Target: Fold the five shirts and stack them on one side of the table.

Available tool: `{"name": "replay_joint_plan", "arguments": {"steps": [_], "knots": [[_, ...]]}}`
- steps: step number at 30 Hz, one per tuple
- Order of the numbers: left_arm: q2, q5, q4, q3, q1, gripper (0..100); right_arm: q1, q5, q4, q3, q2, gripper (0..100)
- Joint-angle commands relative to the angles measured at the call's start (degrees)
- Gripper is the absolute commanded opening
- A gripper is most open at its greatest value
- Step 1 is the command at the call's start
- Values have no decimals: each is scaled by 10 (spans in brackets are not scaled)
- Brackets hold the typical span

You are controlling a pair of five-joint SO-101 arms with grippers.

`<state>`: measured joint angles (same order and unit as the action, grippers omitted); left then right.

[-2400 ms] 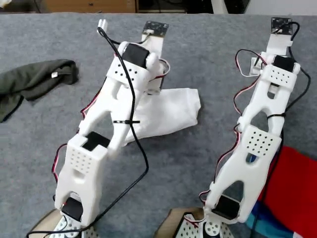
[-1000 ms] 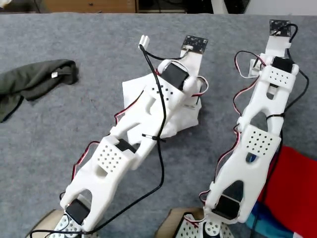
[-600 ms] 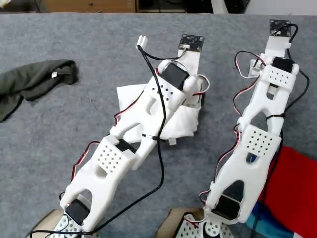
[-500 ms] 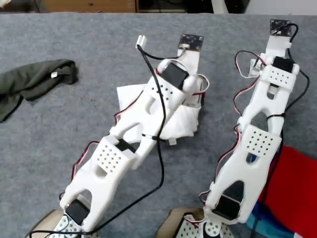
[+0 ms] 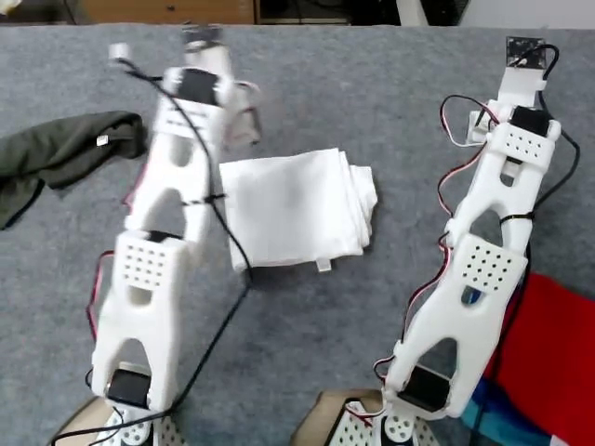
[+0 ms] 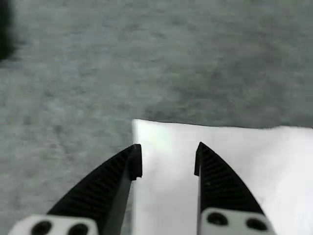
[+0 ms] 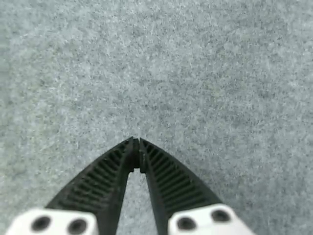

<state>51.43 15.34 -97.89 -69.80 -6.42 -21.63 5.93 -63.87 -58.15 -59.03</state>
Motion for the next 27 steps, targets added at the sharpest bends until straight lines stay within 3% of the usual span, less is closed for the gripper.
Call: {"name": "replay_joint_plan", "arguments": {"steps": [1,7,10,20,27], "knots": [[-9,-66,-26,6,42,182,-4,0,14,-29,4,5],[-15,-105,-29,46,67,17,10,3,-1,-36,9,5],[-15,-120,-29,55,65,21,20,33,-78,-87,30,5],[-42,-120,-30,0,51,19,58,16,-386,-383,97,5],[-58,-117,-27,47,26,19,143,52,-386,-259,187,5]]}}
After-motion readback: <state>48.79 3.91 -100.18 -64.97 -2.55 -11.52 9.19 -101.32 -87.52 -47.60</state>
